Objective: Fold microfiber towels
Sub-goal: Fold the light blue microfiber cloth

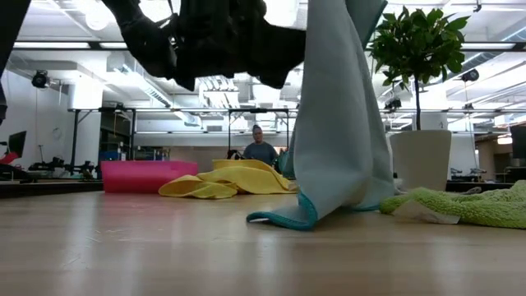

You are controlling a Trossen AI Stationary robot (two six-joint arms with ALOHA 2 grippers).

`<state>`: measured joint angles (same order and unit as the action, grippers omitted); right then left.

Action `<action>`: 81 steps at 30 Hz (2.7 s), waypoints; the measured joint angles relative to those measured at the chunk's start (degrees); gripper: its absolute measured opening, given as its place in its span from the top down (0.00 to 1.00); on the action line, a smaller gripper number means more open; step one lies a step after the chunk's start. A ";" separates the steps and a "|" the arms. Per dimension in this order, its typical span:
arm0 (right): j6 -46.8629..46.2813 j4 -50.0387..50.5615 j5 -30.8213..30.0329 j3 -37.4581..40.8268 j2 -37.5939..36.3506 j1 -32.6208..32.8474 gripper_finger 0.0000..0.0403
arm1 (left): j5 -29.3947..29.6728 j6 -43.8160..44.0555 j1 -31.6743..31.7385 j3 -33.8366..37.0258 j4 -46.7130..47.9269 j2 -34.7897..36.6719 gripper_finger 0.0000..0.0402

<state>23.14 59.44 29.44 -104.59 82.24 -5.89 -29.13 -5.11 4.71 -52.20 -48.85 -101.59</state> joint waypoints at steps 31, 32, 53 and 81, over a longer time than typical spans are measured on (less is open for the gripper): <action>-7.69 -20.64 -14.72 29.34 -12.37 4.74 0.98 | 22.30 -7.11 -8.31 4.05 49.58 32.05 1.00; -8.14 -21.60 -15.96 30.20 -12.36 4.76 0.98 | 22.37 -5.91 -8.31 4.01 49.51 33.09 1.00; 10.02 -33.98 -39.12 21.23 -7.85 -1.52 0.98 | 39.06 -3.15 -3.00 -21.50 95.83 45.93 1.00; -19.50 -16.31 -7.20 28.49 -1.59 13.06 0.98 | 26.14 26.93 -25.61 -1.79 74.91 36.20 1.00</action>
<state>3.65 43.13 22.24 -76.10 80.65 7.17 -2.99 21.82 -20.90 -53.98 26.06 -65.39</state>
